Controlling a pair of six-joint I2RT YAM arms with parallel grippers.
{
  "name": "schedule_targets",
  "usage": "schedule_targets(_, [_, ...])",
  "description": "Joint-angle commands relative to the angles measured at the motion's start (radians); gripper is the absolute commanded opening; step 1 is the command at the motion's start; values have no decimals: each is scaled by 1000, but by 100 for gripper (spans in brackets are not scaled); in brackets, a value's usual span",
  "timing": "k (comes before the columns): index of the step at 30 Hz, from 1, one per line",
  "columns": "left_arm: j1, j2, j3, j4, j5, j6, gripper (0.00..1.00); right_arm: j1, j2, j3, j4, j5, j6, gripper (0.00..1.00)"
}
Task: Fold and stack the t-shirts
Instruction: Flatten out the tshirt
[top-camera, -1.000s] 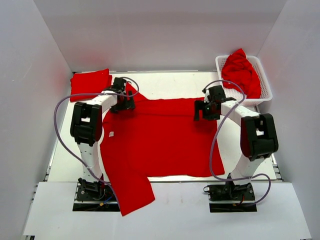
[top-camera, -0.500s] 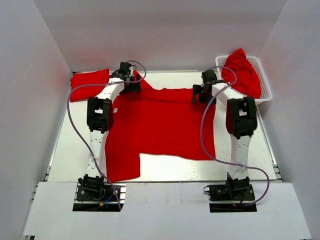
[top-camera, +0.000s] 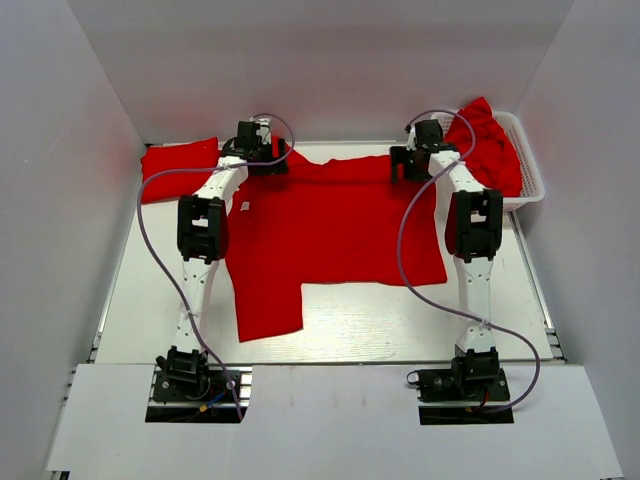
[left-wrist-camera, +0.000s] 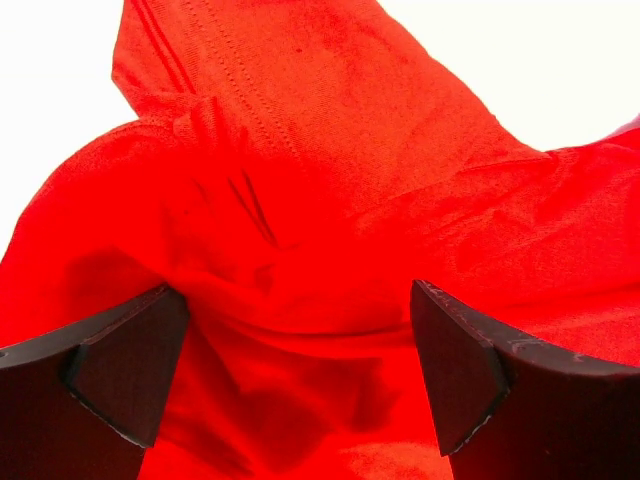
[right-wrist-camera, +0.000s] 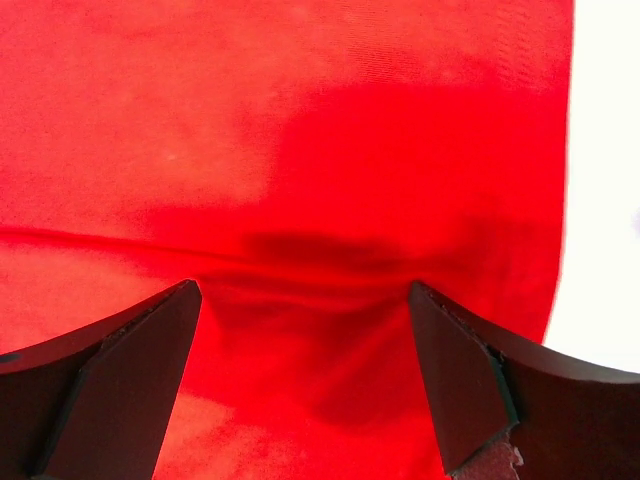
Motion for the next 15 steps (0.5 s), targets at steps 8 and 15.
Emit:
schedule_targets(8, [3,-342,-83,-99,26,14,100,30,-380,-215,76,-124,-170,90])
schedule_targets(15, [-17,-748,-586,-221,-60,-105,100,84,-743,-636,185,-78,-55,90])
